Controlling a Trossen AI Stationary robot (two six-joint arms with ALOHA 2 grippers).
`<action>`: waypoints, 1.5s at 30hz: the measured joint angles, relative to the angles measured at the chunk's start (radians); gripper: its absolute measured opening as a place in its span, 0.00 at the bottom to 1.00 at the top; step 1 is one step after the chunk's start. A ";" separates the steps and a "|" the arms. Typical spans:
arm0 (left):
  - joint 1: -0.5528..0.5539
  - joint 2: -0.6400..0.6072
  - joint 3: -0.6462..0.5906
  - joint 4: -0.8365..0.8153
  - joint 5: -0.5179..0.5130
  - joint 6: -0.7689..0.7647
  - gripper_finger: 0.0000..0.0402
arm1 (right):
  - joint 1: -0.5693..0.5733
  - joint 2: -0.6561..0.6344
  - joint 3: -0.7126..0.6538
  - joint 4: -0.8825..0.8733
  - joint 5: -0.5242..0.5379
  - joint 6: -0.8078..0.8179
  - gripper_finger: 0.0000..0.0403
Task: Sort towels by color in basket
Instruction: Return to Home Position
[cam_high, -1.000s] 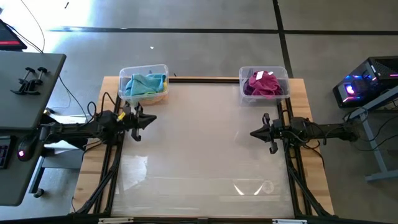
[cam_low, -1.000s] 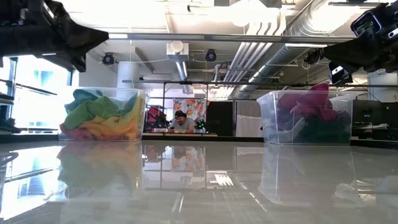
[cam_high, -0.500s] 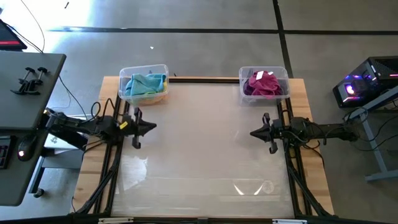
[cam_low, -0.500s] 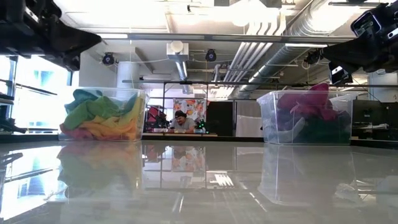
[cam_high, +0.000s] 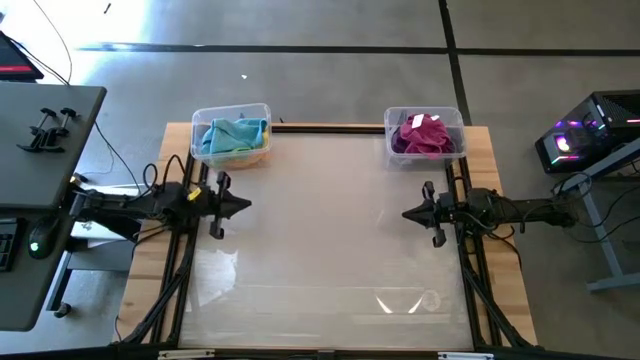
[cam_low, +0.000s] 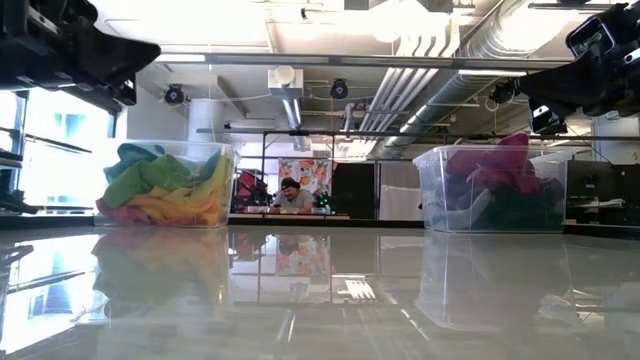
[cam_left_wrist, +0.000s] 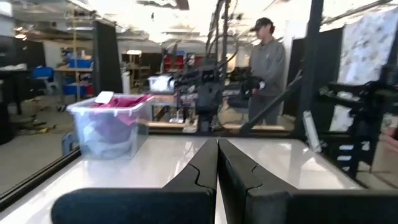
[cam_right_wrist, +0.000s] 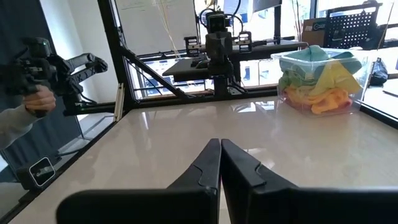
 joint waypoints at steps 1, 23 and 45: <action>0.006 0.000 0.000 -0.013 -0.002 0.002 0.00 | 0.000 0.000 0.000 0.000 0.000 0.000 0.00; 0.008 0.010 0.003 -0.235 0.022 -0.067 0.00 | 0.000 0.000 0.000 0.000 0.000 0.000 0.00; 0.008 0.010 0.004 -0.235 0.020 -0.066 0.00 | 0.000 0.000 0.000 0.000 0.000 0.000 0.00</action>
